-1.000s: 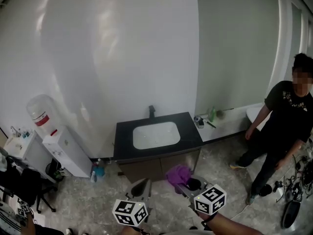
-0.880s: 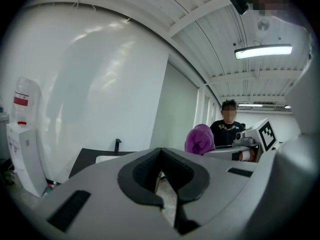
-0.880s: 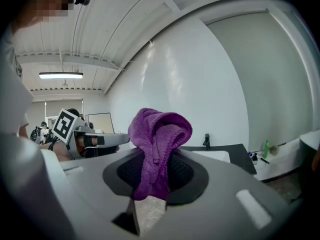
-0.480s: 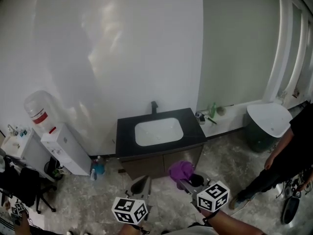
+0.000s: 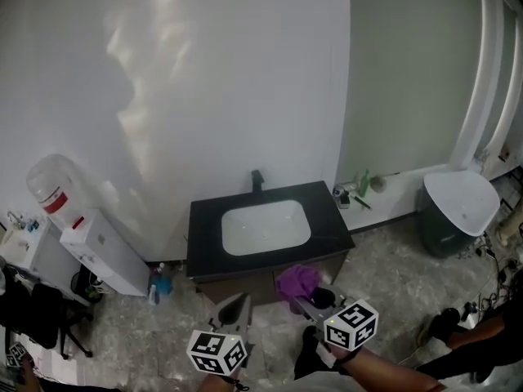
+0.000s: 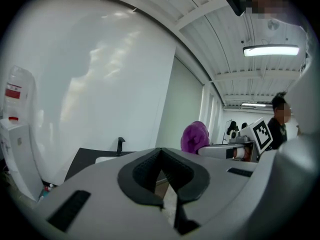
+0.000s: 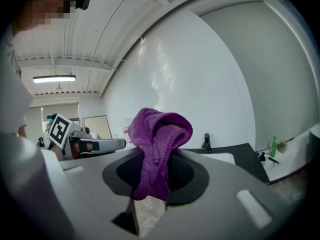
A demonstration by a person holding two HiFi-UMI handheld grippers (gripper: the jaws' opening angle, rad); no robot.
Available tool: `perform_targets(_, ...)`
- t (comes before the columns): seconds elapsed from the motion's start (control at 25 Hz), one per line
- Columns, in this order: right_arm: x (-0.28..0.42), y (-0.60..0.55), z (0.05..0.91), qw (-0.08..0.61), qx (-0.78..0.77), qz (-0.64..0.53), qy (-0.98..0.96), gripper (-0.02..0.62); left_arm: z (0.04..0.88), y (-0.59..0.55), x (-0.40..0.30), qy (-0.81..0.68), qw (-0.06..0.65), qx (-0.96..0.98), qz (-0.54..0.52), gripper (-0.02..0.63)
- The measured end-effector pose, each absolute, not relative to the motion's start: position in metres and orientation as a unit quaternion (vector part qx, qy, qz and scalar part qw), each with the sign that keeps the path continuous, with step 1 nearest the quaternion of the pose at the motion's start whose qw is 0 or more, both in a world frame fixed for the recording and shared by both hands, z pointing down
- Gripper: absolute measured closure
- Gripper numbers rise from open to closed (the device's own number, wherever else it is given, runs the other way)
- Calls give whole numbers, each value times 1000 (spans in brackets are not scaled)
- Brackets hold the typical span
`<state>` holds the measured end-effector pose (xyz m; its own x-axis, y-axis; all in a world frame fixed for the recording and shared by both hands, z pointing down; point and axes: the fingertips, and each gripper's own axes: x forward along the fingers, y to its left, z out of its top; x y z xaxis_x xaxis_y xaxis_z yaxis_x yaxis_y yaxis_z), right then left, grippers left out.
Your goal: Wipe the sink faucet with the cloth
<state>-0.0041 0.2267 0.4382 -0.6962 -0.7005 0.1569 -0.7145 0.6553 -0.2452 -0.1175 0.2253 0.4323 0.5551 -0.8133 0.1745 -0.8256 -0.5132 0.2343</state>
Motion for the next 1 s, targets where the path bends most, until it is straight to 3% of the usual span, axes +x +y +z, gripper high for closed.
perform_targets(0.52,50,-57,445,60,342,163,-924,492,428,-55,-50,-511,161,844,30,600)
perform_targets(1.0,-1,-207,487,97,368,192,-905,492,470,-213,-94,-480,198,853,44,600)
